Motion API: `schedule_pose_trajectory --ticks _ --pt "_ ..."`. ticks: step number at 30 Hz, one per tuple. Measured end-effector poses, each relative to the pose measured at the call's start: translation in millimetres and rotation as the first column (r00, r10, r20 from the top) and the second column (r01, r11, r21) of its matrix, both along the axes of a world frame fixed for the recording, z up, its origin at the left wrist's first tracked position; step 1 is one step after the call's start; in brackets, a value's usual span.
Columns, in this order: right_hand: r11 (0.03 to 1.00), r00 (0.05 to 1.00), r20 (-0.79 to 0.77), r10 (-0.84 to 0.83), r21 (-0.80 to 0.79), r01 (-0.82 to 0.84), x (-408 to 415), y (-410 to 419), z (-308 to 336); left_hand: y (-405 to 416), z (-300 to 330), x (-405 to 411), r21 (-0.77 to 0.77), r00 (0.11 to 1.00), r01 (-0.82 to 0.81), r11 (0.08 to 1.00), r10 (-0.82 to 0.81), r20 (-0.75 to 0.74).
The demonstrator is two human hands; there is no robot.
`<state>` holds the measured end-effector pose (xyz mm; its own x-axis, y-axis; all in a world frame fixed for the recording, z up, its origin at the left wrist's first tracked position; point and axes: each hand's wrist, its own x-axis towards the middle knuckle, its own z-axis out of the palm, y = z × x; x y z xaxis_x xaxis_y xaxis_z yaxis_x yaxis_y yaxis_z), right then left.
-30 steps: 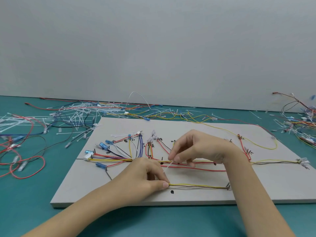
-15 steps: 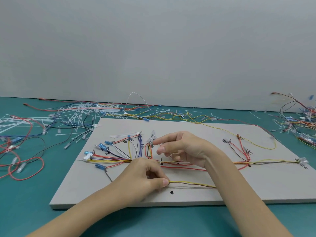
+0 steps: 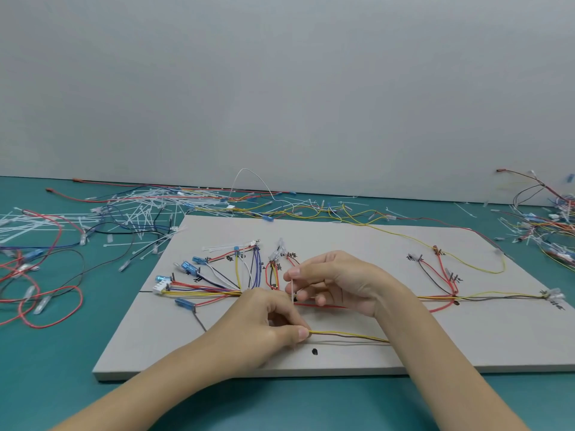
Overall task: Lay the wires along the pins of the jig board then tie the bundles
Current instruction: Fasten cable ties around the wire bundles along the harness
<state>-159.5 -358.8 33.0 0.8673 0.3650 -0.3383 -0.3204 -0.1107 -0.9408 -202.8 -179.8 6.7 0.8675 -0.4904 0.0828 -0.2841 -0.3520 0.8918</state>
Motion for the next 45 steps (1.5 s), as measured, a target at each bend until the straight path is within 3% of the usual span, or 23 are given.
schedule_pose_trajectory --ticks 7,13,23,33,45 --pt "0.999 0.997 0.082 -0.007 -0.036 0.010 -1.6 -4.3 0.0 -0.1 0.3 -0.5 -0.013 1.000 0.014 1.000 -0.014 -0.021" --pt "0.982 0.972 0.194 -0.134 -0.106 0.157 0.5 -23.2 0.8 0.0 -1.9 -1.3 -0.031 1.000 -0.006 0.999 0.007 0.006" --pt "0.967 0.957 0.287 0.052 -0.254 0.024 -6.9 -24.0 0.5 1.6 -3.4 -3.5 0.003 0.993 -0.004 1.000 0.004 0.121" --pt "0.922 0.943 0.244 0.225 -0.366 -0.125 -9.6 -21.8 -2.4 0.7 -1.8 -8.5 0.187 0.936 0.086 0.979 -0.144 0.323" --pt "0.909 0.942 0.226 0.249 -0.390 -0.147 -9.8 -23.0 -2.0 6.3 -7.0 -18.6 0.396 0.800 0.057 0.916 -0.279 0.531"
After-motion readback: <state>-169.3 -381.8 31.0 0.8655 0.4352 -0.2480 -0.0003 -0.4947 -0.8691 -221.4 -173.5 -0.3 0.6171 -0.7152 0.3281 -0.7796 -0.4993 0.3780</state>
